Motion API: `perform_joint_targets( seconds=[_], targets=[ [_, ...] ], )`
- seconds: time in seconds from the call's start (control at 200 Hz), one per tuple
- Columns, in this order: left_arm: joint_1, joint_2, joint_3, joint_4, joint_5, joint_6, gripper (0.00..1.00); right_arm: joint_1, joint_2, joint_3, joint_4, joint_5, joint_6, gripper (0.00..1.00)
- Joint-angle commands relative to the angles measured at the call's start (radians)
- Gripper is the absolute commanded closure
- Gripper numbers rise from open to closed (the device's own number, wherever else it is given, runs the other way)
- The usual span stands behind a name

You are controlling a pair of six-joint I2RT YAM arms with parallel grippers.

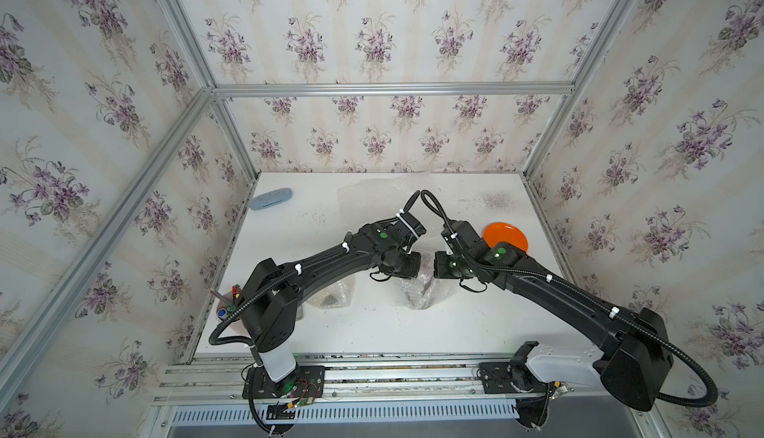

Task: Unpack dinner plates from bubble wrap
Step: Unwrap the bubble wrap at the center of the board.

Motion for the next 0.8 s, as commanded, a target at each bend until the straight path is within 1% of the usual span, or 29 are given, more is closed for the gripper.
perform_joint_targets(
  seconds=[0.0, 0.095, 0.185, 0.41, 0.59, 0.794],
  targets=[
    [0.018, 0.016, -0.008, -0.148, -0.125, 0.003, 1.0, -0.007, -0.053, -0.035, -0.055, 0.037, 0.043, 1.0],
    [0.016, 0.012, -0.01, -0.09, -0.065, -0.007, 1.0, -0.009, -0.082, -0.082, -0.007, -0.017, 0.061, 1.0],
    [0.015, 0.008, -0.001, -0.068, -0.037, -0.022, 1.0, -0.01, -0.088, -0.108, 0.002, -0.026, 0.072, 1.0],
    [0.015, -0.019, -0.018, -0.069, -0.057, -0.024, 1.0, -0.02, -0.107, -0.181, -0.004, -0.03, 0.105, 0.96],
    [0.019, -0.029, -0.04, -0.068, -0.07, -0.034, 1.0, -0.025, -0.124, -0.185, -0.081, 0.0, 0.107, 0.98],
    [0.023, -0.027, -0.049, -0.069, -0.106, -0.047, 1.0, -0.041, -0.174, -0.18, -0.124, 0.008, 0.114, 0.99]
  ],
)
